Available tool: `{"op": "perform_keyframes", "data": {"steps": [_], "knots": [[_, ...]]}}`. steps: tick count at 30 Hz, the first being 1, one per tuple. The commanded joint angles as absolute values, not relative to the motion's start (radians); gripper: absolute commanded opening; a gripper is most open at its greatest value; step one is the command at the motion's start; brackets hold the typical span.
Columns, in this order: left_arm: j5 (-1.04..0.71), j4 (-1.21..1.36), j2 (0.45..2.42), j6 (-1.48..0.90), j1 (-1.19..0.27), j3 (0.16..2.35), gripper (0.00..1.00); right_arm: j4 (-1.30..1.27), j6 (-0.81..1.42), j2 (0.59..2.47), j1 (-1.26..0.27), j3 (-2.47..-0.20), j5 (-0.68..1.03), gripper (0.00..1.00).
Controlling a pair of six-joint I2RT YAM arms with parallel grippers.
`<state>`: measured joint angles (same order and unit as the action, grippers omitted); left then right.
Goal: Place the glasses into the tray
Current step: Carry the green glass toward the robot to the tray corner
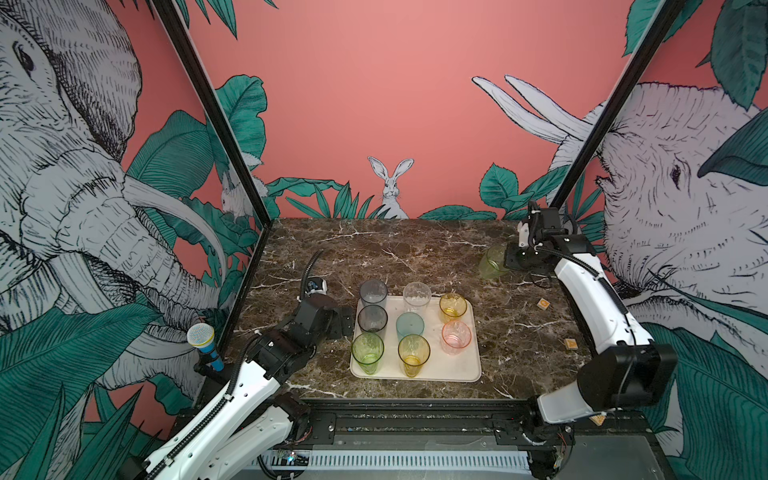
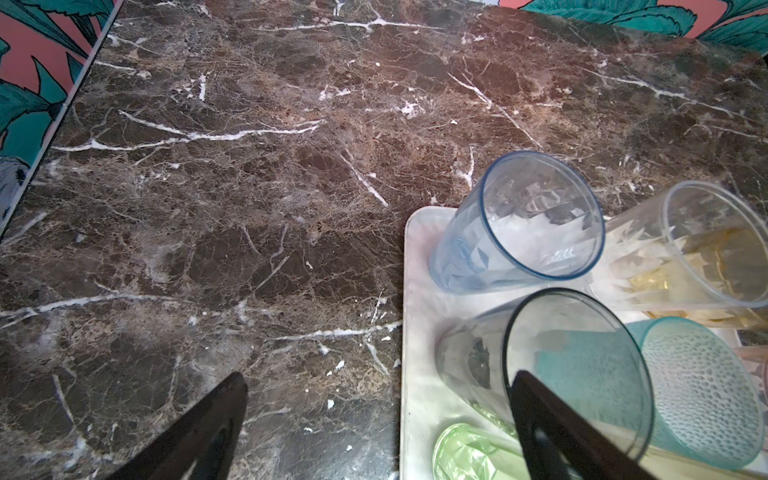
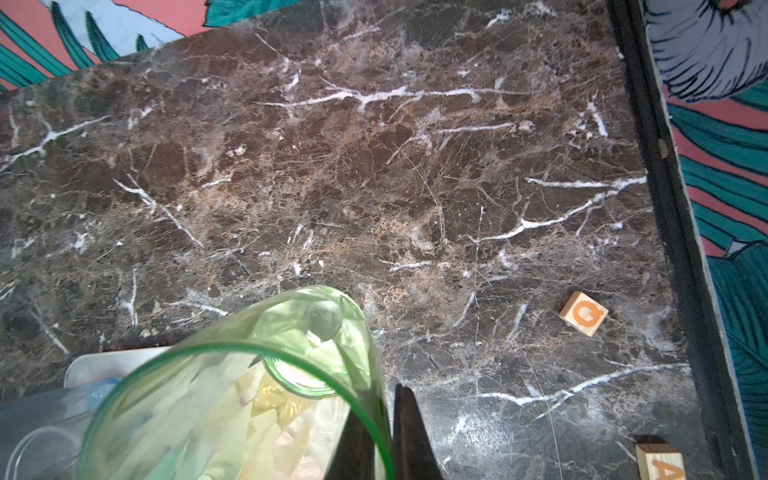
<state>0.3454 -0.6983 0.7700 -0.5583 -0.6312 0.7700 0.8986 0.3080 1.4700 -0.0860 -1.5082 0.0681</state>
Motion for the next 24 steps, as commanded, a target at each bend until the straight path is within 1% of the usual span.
{"op": "perform_keyframes", "data": {"steps": [1, 15, 24], "knots": [[0.358, -0.715, 0.757, -0.558, -0.624, 0.798, 0.99, 0.981, 0.283, 1.405, -0.099, -1.538, 0.077, 0.00], [0.335, -0.715, 0.756, -0.561, -0.624, 0.808, 0.99, 1.129, 0.271, 1.221, -0.229, -1.488, 0.078, 0.00], [0.316, -0.712, 0.752, -0.573, -0.624, 0.804, 0.99, 1.186, 0.302, 1.085, -0.292, -1.388, 0.095, 0.00]]}}
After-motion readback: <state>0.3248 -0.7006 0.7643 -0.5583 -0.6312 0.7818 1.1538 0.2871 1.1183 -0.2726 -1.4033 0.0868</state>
